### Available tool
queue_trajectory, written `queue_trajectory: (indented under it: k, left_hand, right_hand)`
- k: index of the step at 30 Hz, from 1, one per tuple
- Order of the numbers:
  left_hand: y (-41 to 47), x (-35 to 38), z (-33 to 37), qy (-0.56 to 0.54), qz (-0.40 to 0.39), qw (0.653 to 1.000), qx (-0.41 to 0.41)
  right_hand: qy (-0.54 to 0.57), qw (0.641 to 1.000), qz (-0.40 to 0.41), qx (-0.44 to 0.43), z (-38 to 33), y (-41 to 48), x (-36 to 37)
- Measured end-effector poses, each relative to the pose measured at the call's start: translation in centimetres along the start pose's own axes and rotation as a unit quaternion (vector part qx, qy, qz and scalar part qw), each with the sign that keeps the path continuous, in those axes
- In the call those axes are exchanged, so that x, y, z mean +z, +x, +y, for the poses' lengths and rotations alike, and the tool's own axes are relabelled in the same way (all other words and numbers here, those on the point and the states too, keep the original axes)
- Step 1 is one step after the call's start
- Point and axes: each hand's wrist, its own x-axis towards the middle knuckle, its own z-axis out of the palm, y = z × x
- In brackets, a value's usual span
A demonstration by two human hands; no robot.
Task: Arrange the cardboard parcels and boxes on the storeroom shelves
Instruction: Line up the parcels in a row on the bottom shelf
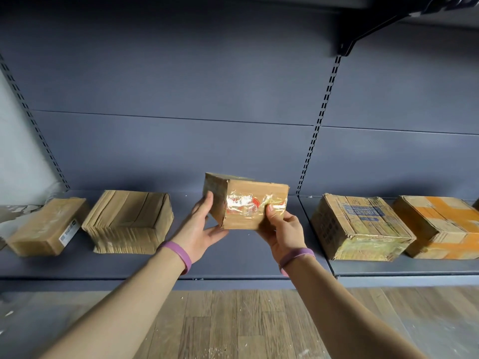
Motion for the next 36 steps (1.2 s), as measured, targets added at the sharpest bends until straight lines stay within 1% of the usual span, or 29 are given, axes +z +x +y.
queue_trajectory:
  k: [2,4,8,10,13,16,19,21,24,26,28,30,31,34,36]
  left_hand:
    - [-0.3,0.9,-0.1,0.027,-0.022,0.999,0.004]
    - [-0.4,1.4,-0.6,0.053,-0.019,0.998,0.016]
    - [0.0,0.7,-1.1,0.045,0.048,0.997,0.042]
    - [0.1,-0.2,-0.7,0.021,0.066,0.997,0.032]
    - [0.1,-1.7,0.4,-0.01,0.085,0.996,0.014]
    - [0.0,-2.7,1.2,-0.012,0.079,0.997,0.008]
    - [-0.5,-3.3,1.6,-0.007,0.039,0.999,0.0]
    - [-0.4,-3.8,1.5,-0.009,0.027,1.0,-0.006]
    - [-0.1,-3.8,1.5,-0.026,0.016,1.0,-0.006]
    - [0.1,-3.6,1.4,-0.007,0.041,0.999,0.005]
    - [0.4,-3.4,1.3,0.033,0.095,0.995,0.02]
    - [0.9,-3.5,1.0,0.023,0.135,0.99,0.015]
    - [0.9,-3.3,1.1,0.021,0.138,0.99,0.005]
    - [0.5,-2.4,1.8,0.058,0.131,0.989,-0.025]
    - [0.6,-2.6,2.1,0.087,0.13,0.987,-0.038]
  right_hand:
    - [-0.006,1.0,0.022,-0.01,0.1,0.0,0.2]
    - [-0.02,0.999,0.033,-0.007,0.2,-0.2,0.2]
    - [-0.066,0.998,0.002,0.015,0.4,-0.6,0.3]
    - [-0.07,0.997,-0.007,0.034,0.4,-0.8,0.3]
    - [-0.064,0.995,0.013,0.075,0.1,-0.7,0.4]
    - [-0.117,0.988,0.066,0.07,0.1,-0.5,0.2]
    - [-0.112,0.987,0.096,0.066,0.3,-0.2,-0.6]
    - [-0.084,0.99,0.085,0.069,0.1,-0.1,-1.0]
    - [-0.041,0.996,0.047,0.064,-0.5,-0.3,-1.2]
    - [-0.037,0.998,0.034,0.044,-0.6,-0.5,-1.4]
    - [-0.042,0.998,0.039,0.026,-0.6,-0.6,-1.4]
    - [-0.041,0.998,0.049,0.013,-0.7,-0.7,-1.2]
    - [-0.04,0.998,0.052,0.01,-0.6,-0.7,-1.1]
    - [-0.039,0.998,0.055,0.006,-0.3,-0.7,-1.2]
    - [-0.047,0.998,0.039,0.004,-0.3,-0.7,-1.4]
